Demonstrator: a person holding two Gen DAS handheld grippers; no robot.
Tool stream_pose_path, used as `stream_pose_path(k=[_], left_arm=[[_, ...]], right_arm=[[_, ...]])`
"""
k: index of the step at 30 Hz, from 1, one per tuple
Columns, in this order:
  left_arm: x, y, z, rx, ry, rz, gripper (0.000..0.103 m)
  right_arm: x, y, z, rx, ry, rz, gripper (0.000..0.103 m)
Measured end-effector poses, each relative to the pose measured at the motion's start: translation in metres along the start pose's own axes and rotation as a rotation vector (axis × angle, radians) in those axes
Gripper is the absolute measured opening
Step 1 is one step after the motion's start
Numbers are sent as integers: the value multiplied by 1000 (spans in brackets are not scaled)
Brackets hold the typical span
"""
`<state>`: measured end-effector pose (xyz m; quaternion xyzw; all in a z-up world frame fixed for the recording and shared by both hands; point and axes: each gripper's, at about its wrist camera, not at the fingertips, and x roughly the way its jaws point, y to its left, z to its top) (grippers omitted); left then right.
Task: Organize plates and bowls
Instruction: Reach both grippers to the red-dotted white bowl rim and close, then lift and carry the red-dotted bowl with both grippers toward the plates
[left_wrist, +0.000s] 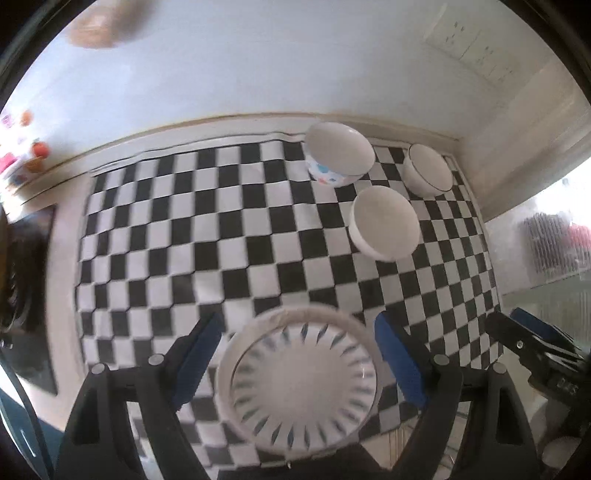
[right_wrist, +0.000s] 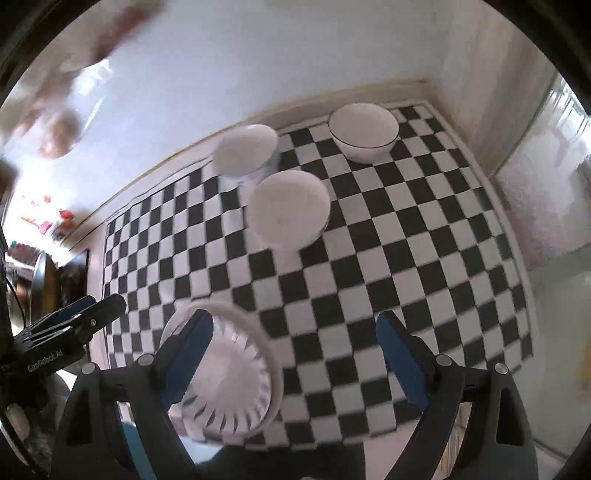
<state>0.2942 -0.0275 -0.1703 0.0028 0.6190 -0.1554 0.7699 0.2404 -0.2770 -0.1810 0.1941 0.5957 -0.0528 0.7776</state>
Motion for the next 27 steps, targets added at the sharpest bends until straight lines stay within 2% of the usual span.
stream_pose_path(k=[4,6,9,14,17,19,21,22,24,27], left_arm=[[51,-16,39,6,101,-38,61],[79,-24,57,-6,157,-54,59],[117,-33,78,-32,224,-72,50],[166,-47,97,-50,296,-59,38],[184,-51,102,-62,315,-51,32],[190,-54,104,-63,319,-55,22],[195,-56,104,-61,325,-47,18],[198,-57,104,-61,327,-45,16],[203,-58,104,-61,335,-42,12],[207,-58,104,-68,338,-40,10]], right_arm=[[50,-27,46,37,73,41,92],[74,-40,66,54,105,57,91],[109,-56,94,74,151,81,87],[148,-67,119,92,213,136,75],[168,-66,127,71,256,157,58],[177,-64,130,52,272,169,52],[183,-62,131,32,281,160,37],[188,-61,132,27,289,159,33],[192,-60,132,19,299,148,16],[197,-56,132,5,303,123,13]])
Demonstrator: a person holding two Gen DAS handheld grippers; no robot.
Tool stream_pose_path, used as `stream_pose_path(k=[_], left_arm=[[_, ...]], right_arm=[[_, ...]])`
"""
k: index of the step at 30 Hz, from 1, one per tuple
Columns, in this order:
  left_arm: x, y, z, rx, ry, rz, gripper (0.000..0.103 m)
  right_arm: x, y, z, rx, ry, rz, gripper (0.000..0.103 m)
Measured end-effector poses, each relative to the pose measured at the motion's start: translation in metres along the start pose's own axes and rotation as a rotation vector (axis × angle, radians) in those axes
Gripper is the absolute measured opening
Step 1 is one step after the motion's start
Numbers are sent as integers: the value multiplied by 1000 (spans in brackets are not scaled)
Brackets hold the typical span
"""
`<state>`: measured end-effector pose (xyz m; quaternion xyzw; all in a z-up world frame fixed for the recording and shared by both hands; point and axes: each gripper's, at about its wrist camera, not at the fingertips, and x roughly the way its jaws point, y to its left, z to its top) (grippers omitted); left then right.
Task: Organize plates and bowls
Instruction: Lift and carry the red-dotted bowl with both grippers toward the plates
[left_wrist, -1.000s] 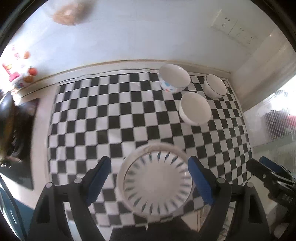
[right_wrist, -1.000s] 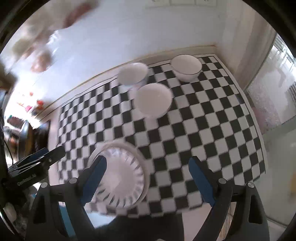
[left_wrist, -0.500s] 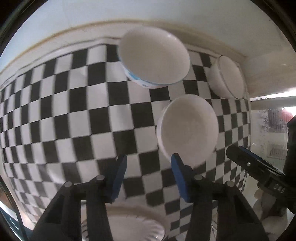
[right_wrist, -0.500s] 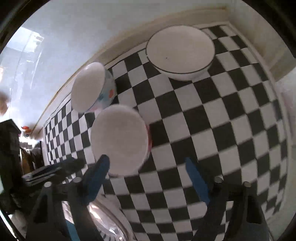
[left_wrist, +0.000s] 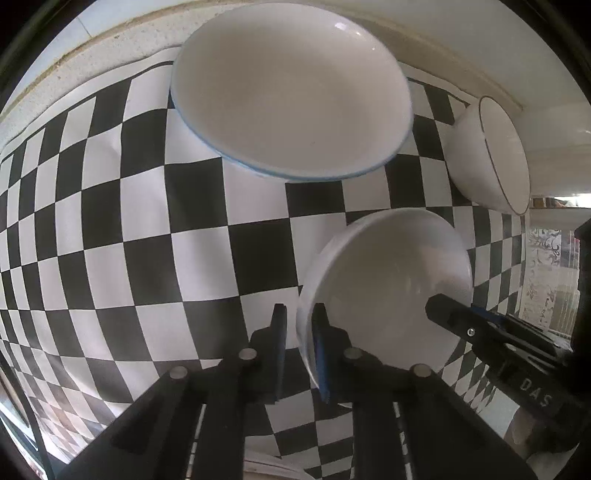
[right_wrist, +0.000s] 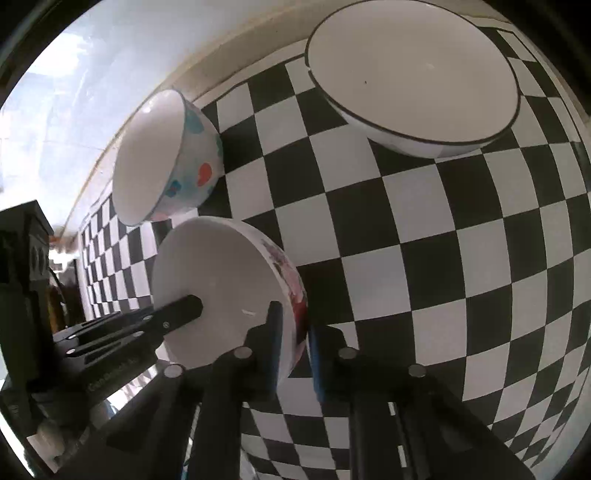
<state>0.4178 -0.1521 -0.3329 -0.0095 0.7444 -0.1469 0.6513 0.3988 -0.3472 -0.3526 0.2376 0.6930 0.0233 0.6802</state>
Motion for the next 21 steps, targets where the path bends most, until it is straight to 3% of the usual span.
stream_pose_path(k=[12,21], left_arm=[[-5,-11,-1,7,-21,23,9],[-12,-35,-29,54,-38,43,9]], right_arm=[[-6,-1,-11,-6,-7,9,10],[-33,-9,-40,-34,-45,-3,10]])
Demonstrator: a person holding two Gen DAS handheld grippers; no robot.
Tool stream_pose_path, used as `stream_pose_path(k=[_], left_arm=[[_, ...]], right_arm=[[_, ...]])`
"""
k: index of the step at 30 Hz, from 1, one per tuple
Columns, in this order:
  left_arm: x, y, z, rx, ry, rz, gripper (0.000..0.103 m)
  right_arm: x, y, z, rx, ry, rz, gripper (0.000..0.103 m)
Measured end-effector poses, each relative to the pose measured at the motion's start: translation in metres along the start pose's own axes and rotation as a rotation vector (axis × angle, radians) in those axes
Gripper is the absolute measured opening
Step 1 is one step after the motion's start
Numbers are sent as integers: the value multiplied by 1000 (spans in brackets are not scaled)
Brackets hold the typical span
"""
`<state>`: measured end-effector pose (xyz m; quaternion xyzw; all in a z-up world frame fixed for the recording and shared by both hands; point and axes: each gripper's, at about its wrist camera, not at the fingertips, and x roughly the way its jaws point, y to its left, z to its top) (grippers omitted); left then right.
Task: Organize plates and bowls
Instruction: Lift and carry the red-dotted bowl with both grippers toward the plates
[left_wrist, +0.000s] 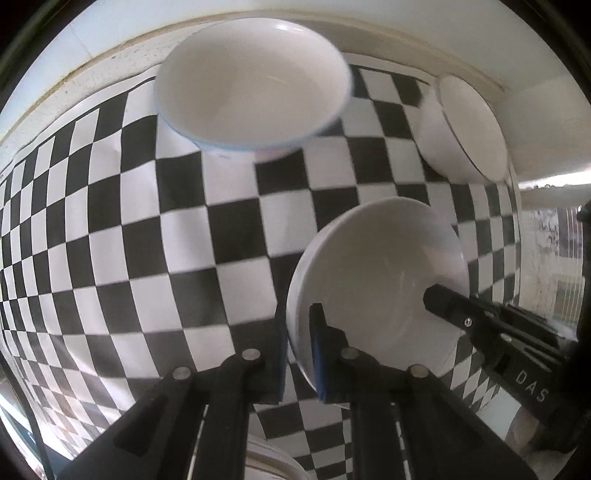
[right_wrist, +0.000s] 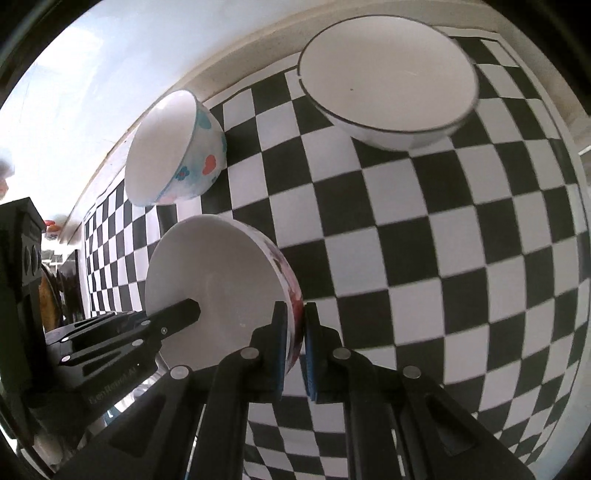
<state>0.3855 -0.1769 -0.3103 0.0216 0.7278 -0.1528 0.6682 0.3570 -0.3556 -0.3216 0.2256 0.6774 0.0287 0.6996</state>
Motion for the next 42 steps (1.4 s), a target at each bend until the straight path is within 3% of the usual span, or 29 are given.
stream_pose_path(k=[10,22,28,42], left_arm=[[-3,-47,-66,71,22,-43,9],[26,-83,-130,133,117,-56,9],[41,-89,-146,127,149,-46,11],[61,-105,-161,106,152,-40,13]], right_arm=[[-41,-36,-76,-12,-21,-40,10],[-45,-81,-157,27,10,-54,10],[-38,-89,-170,20,31,-60,10],[-21,-74,-154,-2,52,-81,10]])
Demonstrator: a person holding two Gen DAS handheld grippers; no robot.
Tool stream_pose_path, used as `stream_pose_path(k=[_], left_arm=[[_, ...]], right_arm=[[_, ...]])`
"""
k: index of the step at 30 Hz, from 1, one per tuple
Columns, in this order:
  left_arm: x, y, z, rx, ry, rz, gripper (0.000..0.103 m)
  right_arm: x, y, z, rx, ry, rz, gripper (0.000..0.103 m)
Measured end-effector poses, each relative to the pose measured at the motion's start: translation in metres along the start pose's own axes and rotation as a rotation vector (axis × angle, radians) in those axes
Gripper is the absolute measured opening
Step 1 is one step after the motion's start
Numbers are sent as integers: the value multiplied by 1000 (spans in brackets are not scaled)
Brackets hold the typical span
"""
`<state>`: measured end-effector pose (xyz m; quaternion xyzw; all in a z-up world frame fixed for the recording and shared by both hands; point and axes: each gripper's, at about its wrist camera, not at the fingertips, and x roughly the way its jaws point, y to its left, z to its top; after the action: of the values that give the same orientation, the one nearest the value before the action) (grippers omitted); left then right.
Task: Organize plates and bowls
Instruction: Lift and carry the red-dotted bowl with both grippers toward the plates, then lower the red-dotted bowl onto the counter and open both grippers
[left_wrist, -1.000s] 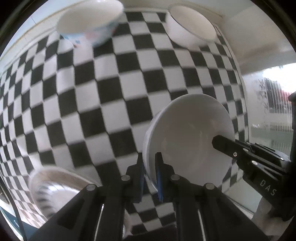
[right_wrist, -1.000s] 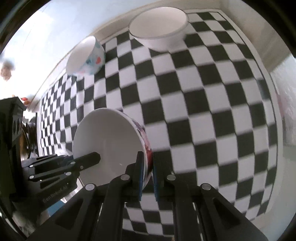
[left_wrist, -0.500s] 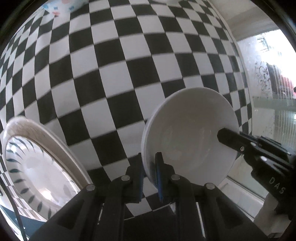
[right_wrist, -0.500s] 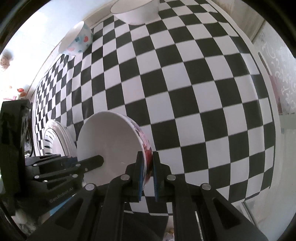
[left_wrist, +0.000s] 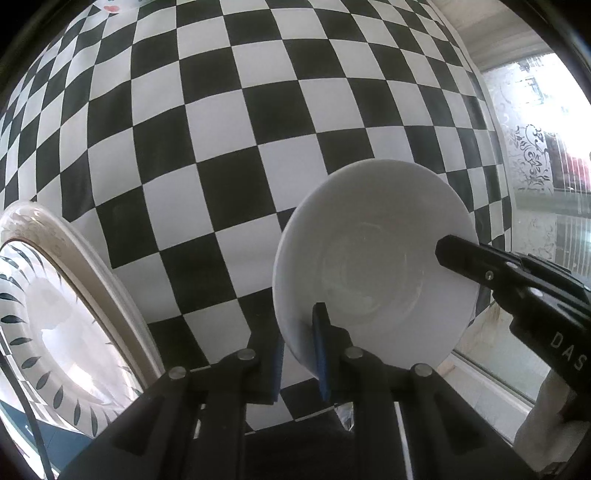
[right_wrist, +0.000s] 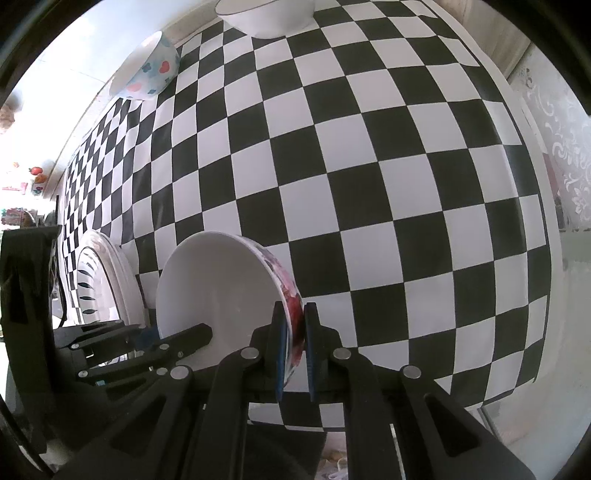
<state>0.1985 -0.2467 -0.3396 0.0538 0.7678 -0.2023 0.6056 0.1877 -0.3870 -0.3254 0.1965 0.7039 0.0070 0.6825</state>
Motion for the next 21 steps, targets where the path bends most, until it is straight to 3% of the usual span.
stream_pose_path(k=[17,21], left_arm=[[6,6,-2,7,22,-9,13],[4,8,-7,2,63,-11,15]], right_arm=[[18,4,1,16,40,-17,10],[21,5,1,17,67,-8,10]])
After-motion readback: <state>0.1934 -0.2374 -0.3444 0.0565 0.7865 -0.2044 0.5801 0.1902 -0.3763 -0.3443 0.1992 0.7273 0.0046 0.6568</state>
